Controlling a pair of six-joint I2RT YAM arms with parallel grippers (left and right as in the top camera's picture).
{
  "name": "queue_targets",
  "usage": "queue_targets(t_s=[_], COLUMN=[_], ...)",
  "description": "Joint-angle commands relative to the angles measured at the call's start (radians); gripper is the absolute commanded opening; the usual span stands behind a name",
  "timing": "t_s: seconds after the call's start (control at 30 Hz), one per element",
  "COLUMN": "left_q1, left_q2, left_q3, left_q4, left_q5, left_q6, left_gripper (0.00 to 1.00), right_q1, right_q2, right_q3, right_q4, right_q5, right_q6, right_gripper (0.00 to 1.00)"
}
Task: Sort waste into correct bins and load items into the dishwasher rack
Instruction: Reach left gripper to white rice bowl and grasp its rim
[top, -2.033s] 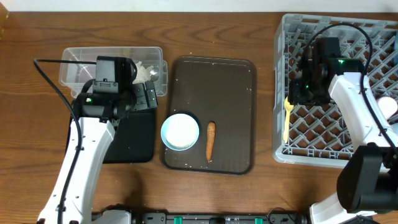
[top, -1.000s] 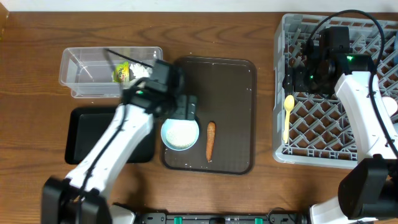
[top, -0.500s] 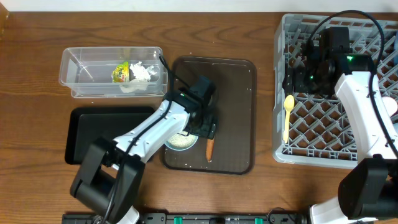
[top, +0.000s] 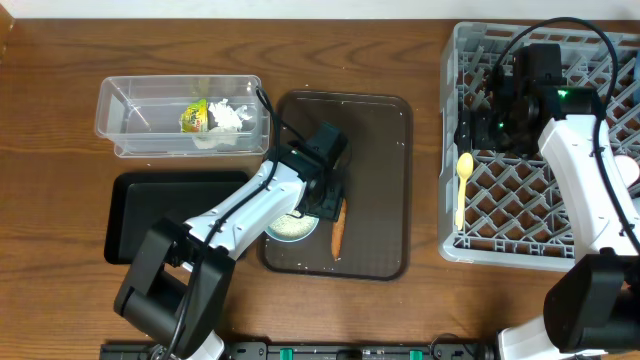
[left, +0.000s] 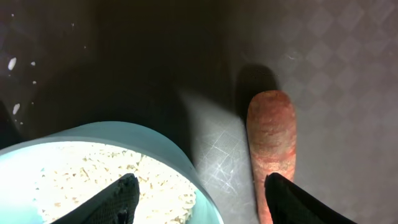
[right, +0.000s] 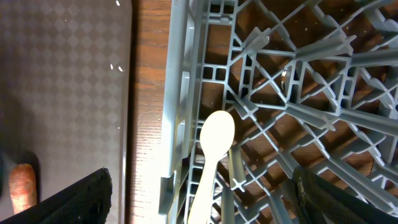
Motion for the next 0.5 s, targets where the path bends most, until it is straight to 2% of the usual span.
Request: queue_targets(t_s=[0.0,0.13,0.27,0.37,0.47], left_q1=[0.0,0.0,0.0,0.0,-0.002], left_q2=[0.012,0.021,0.024,0.024,0.024], left_q3=[-0.027,-0.029,-0.029,-0.029,-0.029], left_q4=[0.003,0.009,0.009,0.009,0.009], left_q5=[-0.021,-0.02,-0.02,-0.02,-0.02], left_q6=[-0.026,-0.027,-0.027,-0.027,-0.028], left_gripper=[0.64,0.53,0.45,0.34,0.31], right_q1=[0.0,0.0,0.0,0.0,0.0], right_q2=[-0.013,-0.013,-0.013,-0.013,-0.014], right_q3=[0.014,0.014,0.014,0.014,0.014], right_q4=[-0.001,-0.001,-0.001,-0.002,-0.003], right_q5=[-0.008,-0.008,-0.008,-0.008,-0.008], right_q6=[0.0,0.0,0.0,0.0,0.0], right_gripper=[0.9,0.9,0.89,0.9,0.89])
